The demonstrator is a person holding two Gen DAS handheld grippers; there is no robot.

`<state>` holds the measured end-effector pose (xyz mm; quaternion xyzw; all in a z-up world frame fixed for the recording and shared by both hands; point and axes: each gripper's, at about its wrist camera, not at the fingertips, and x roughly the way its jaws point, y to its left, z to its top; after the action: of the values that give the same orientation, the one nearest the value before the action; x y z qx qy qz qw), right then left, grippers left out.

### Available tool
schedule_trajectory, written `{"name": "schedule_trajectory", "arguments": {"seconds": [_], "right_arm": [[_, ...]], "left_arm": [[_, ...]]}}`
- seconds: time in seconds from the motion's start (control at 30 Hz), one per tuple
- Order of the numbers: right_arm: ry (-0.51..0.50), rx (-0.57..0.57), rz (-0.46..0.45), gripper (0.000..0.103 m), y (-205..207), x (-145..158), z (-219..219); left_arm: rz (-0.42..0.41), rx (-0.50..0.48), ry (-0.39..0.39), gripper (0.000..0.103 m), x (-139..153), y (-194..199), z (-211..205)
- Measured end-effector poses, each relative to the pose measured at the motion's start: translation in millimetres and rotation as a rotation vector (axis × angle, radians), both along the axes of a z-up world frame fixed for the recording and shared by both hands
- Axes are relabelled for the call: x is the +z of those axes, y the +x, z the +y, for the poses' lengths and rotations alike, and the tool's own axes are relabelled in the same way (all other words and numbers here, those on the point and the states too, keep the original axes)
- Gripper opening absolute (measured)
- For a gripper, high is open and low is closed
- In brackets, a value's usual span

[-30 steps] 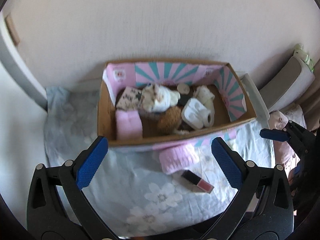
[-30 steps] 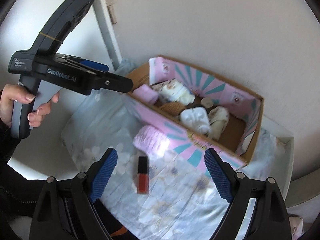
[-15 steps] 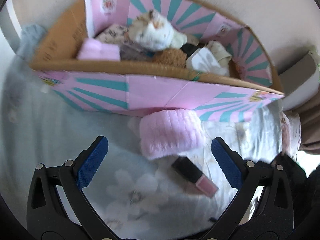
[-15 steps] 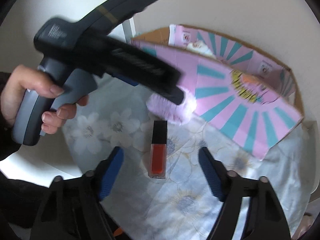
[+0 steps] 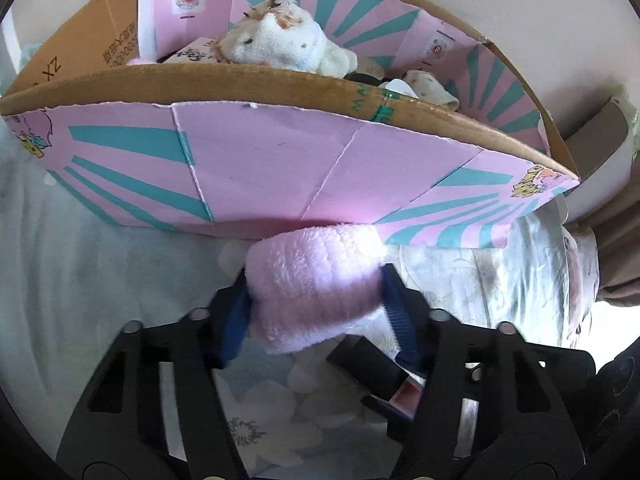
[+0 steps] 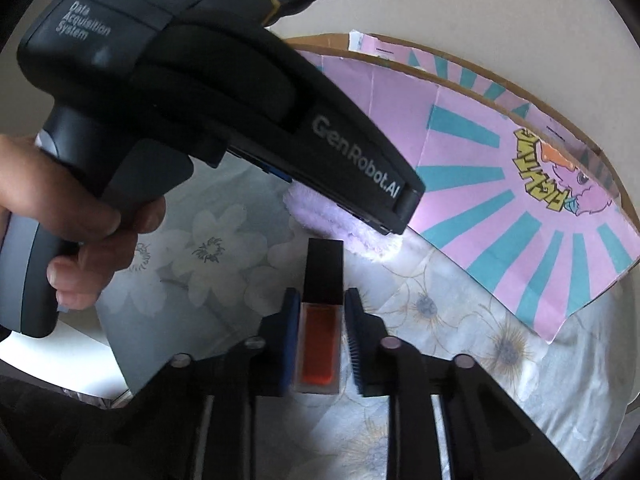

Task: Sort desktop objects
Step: 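Grasp the pink fuzzy cuff with left gripper while right gripper grasps the red lip-gloss bottle, then carry the pink cuff and red bottle over the cardboard box with both grippers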

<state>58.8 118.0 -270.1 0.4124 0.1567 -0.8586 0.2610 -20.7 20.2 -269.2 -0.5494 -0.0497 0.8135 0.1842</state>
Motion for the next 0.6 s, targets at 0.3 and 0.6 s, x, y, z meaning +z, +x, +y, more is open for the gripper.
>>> {"name": "schedule_trajectory", "arguments": {"seconds": [0.3,0.6], "right_arm": [[0.003,-0.015,0.009,0.018,5.3,3.8,3.2],[0.007,-0.035,0.014,0.018,13.4,16.2,13.8]], "left_arm": [[0.005,0.008,0.02,0.03,14.6,10.6,-4.5],[0.009,0.013,0.04,0.03,34.5,24.8,-20.0]]}}
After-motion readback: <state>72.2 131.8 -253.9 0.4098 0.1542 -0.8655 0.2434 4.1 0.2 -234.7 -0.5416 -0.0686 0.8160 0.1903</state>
